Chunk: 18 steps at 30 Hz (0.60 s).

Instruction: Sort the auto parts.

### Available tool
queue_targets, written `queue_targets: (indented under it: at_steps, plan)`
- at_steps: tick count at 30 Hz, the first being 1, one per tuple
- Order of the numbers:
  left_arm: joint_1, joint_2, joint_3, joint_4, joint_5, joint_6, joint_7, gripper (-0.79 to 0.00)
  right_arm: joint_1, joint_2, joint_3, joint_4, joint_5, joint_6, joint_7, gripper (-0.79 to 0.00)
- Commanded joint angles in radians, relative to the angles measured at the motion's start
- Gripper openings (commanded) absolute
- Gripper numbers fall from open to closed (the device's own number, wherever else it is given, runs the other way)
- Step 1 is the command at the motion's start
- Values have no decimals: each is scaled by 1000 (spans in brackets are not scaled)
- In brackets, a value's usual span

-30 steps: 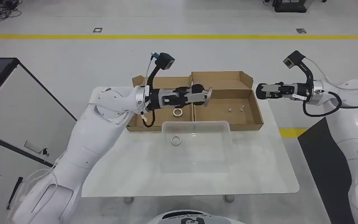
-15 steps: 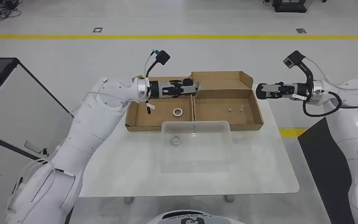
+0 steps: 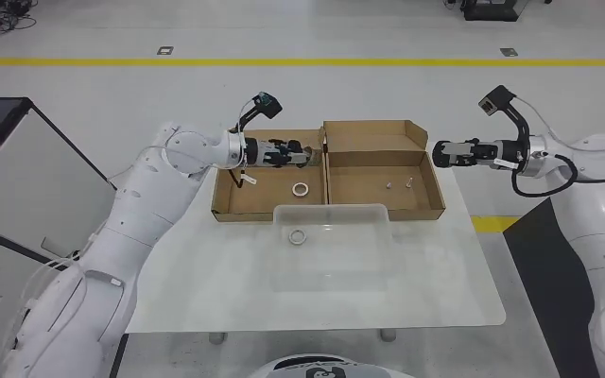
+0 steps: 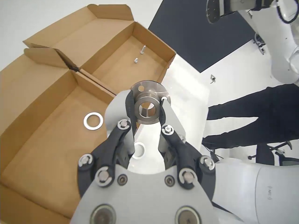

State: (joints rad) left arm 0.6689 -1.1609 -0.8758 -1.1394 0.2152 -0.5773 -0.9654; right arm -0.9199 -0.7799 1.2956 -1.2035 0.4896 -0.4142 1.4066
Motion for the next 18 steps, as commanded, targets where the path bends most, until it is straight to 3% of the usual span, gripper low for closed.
queue_targets:
  at_steps: [1, 18]
  plan:
    - [-9, -1, 11, 21, 46, -25, 5, -785, 0, 0, 0, 0, 0, 0, 0, 0]
    - [-62, -31, 115, 192, 300, -69, 90, -785, 0, 0, 0, 0, 0, 0, 0, 0]
